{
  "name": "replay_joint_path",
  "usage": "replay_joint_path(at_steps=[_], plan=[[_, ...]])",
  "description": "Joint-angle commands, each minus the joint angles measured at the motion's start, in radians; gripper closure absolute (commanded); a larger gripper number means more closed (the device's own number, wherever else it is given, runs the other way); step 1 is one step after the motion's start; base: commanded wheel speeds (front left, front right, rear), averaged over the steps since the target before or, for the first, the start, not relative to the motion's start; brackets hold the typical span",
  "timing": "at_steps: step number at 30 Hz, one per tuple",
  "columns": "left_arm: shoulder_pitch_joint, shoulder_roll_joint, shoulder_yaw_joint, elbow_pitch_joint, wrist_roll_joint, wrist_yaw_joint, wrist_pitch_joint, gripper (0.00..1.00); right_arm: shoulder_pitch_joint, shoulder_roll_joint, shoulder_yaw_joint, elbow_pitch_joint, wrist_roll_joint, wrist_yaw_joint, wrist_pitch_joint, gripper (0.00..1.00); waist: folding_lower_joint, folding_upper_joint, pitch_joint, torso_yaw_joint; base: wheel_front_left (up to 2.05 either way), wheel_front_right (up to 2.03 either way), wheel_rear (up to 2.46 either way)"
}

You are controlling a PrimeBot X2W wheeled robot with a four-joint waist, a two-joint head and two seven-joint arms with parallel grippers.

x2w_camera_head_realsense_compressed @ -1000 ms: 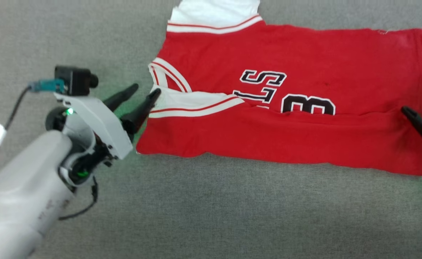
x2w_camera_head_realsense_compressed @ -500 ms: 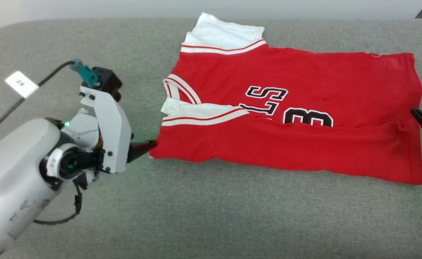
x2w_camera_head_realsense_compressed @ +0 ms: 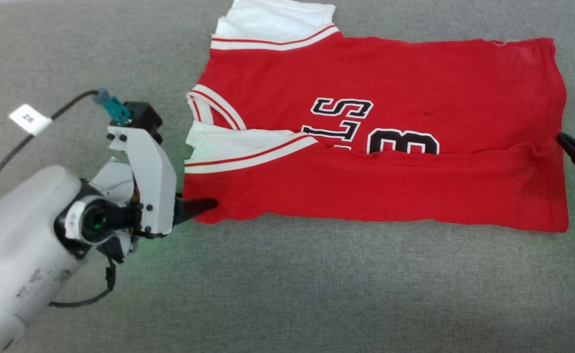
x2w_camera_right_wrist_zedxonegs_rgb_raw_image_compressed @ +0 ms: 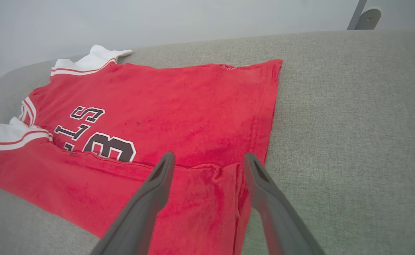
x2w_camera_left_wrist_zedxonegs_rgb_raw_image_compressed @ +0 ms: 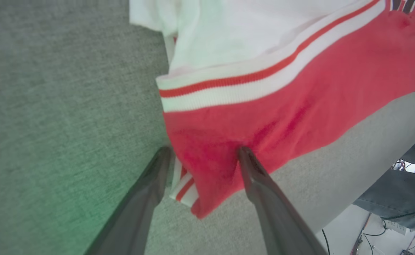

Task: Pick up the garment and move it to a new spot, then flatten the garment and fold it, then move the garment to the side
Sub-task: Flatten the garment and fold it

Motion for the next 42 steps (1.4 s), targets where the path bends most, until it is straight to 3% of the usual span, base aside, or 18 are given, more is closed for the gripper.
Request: replay_joint_path(at_steps=[1,2,3,4,5,6,11,17,21,27,35,36,37,38,39,42], plan=[[0.037,-0.020,-0.010,0.023,-0.014,-0.010,-0.001,0.00,-0.008,-0.003,-0.008,-0.004,-0.003,-0.001,0.003,0.00,0.0000,0.0000,0.019,-0.018,0.00,0.00,0.00],[0.043,-0.023,-0.009,0.032,-0.018,-0.015,-0.003,0.00,-0.008,-0.003,-0.010,-0.005,-0.003,-0.001,0.003,0.00,0.0000,0.0000,0.021,-0.019,0.00,0.00,0.00],[0.047,-0.027,-0.008,0.041,-0.023,-0.017,-0.006,0.24,-0.008,-0.005,-0.013,-0.007,-0.003,-0.001,0.004,0.00,0.0000,0.0000,0.022,-0.020,0.00,0.00,0.00],[0.051,-0.031,-0.008,0.048,-0.026,-0.023,-0.009,0.60,-0.009,-0.006,-0.015,-0.008,-0.004,-0.001,0.007,0.00,0.0000,0.0000,0.023,-0.020,0.00,0.00,0.00],[0.054,-0.036,-0.008,0.053,-0.032,-0.028,-0.008,0.88,-0.009,-0.007,-0.014,-0.009,-0.005,-0.001,0.012,0.00,0.0000,0.0000,0.023,-0.020,0.00,0.00,0.00],[0.058,-0.043,-0.007,0.058,-0.040,-0.036,-0.005,1.00,-0.008,-0.008,-0.010,-0.013,-0.005,-0.001,0.017,0.00,0.0000,0.0000,0.022,-0.020,0.00,0.00,0.00],[0.055,-0.054,-0.006,0.062,-0.044,-0.062,-0.008,1.00,-0.005,-0.032,0.012,-0.032,0.003,-0.001,0.070,0.00,0.0000,0.0000,0.014,-0.016,0.00,0.00,0.00],[0.049,-0.072,-0.010,0.065,-0.034,-0.081,-0.017,1.00,0.024,-0.153,0.100,-0.091,0.019,-0.001,0.303,0.00,0.0000,0.0000,0.011,-0.002,0.00,0.00,0.00],[0.043,-0.085,-0.016,0.062,-0.025,-0.086,-0.020,1.00,0.024,-0.197,0.139,-0.109,0.028,-0.001,0.436,0.00,0.0000,0.0000,0.020,0.010,0.00,0.00,0.00],[0.030,-0.109,-0.015,0.059,-0.020,-0.093,-0.027,1.00,-0.002,-0.179,0.151,-0.063,-0.024,-0.001,0.493,0.00,0.0000,0.0000,0.039,0.027,0.00,0.00,0.00],[0.016,-0.123,-0.008,0.066,-0.008,-0.096,-0.045,1.00,-0.022,-0.096,0.200,0.058,-0.085,-0.001,0.463,0.00,0.0000,0.0000,0.064,0.035,0.00,0.00,0.00],[0.016,-0.125,-0.008,0.067,-0.008,-0.097,-0.047,1.00,-0.025,-0.090,0.212,0.072,-0.090,-0.001,0.464,0.04,0.0000,0.0000,0.066,0.036,0.00,0.00,0.00],[0.015,-0.126,-0.007,0.068,-0.008,-0.097,-0.047,1.00,-0.024,-0.085,0.218,0.082,-0.093,-0.001,0.464,0.55,0.0000,0.0000,0.068,0.037,0.00,0.00,0.00],[0.014,-0.128,-0.007,0.069,-0.008,-0.099,-0.050,1.00,-0.026,-0.081,0.225,0.088,-0.094,-0.001,0.461,0.82,0.0000,0.0000,0.069,0.038,0.00,0.00,0.00],[0.014,-0.130,-0.007,0.070,-0.008,-0.099,-0.051,1.00,-0.031,-0.078,0.232,0.093,-0.094,-0.001,0.459,1.00,0.0000,0.0000,0.070,0.038,0.00,0.00,0.00],[0.021,-0.130,-0.004,0.073,-0.011,-0.104,-0.056,1.00,-0.036,-0.076,0.238,0.098,-0.078,-0.001,0.442,1.00,0.0000,0.0000,0.066,0.039,0.00,0.00,0.00]])
